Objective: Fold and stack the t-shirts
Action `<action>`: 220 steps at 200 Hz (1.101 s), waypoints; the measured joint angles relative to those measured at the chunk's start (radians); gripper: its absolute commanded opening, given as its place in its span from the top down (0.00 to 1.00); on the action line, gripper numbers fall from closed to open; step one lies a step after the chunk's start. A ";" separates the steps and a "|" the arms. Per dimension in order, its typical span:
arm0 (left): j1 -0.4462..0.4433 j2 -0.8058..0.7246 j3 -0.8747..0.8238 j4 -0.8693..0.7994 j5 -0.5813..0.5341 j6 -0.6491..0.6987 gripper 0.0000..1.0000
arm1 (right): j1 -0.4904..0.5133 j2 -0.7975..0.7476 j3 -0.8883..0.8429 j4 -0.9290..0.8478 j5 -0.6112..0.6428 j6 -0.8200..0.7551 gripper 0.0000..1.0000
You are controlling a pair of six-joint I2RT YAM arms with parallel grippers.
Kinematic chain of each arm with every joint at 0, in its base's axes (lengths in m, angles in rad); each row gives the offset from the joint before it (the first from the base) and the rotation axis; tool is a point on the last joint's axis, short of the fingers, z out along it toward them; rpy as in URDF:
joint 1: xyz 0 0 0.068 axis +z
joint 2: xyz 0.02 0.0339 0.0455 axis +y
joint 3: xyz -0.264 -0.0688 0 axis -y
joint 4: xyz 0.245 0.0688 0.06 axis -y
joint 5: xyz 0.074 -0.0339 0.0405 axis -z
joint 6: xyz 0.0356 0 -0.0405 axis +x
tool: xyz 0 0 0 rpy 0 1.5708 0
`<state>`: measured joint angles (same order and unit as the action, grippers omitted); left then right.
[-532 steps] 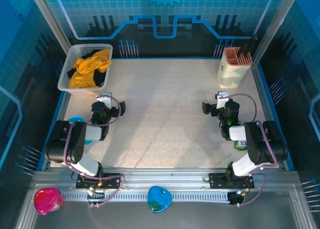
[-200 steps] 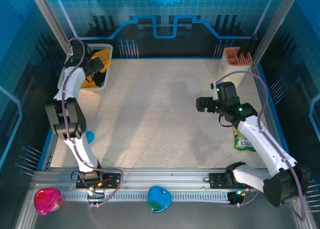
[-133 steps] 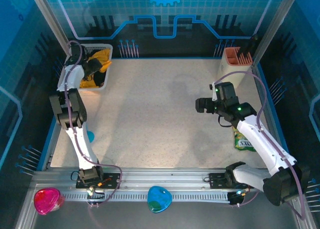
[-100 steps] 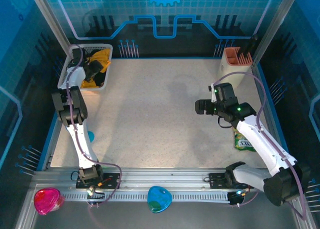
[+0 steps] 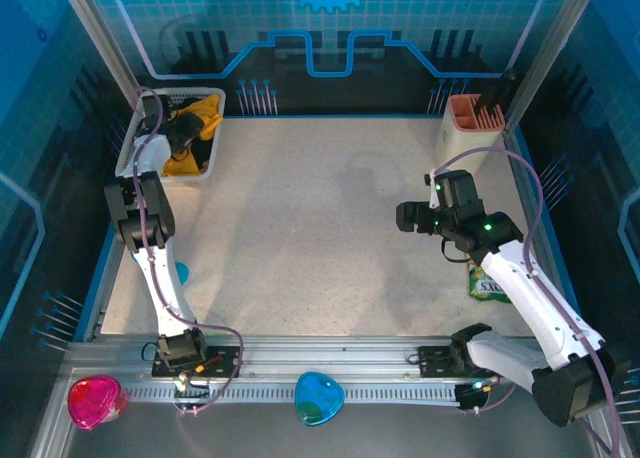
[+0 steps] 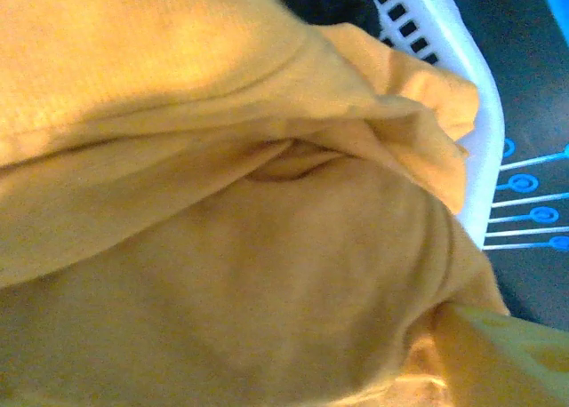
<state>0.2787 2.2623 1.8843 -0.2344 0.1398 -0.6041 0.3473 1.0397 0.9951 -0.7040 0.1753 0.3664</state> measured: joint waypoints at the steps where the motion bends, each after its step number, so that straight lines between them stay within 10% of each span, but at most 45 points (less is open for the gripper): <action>1: 0.000 0.000 0.000 0.000 0.000 0.001 0.12 | 0.000 0.000 0.000 0.000 0.000 0.000 0.10; 30: 0.000 -0.001 0.004 -0.004 0.008 0.001 0.18 | 0.000 0.000 0.000 -0.006 0.000 0.000 0.10; 89: 0.000 0.057 0.155 -0.019 0.035 -0.022 0.79 | 0.001 -0.014 0.000 -0.047 0.014 0.000 0.10; 134: 0.000 0.091 0.202 -0.033 0.050 -0.026 1.00 | 0.001 -0.036 0.000 -0.064 0.026 0.001 0.11; 220: -0.009 0.026 0.165 -0.108 0.068 0.006 1.00 | 0.002 -0.159 0.000 -0.106 0.026 0.011 0.14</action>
<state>0.2695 2.2887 2.0495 -0.3420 0.2077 -0.5983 0.3489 0.8806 0.9951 -0.8097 0.2008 0.3775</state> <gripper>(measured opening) 0.053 0.869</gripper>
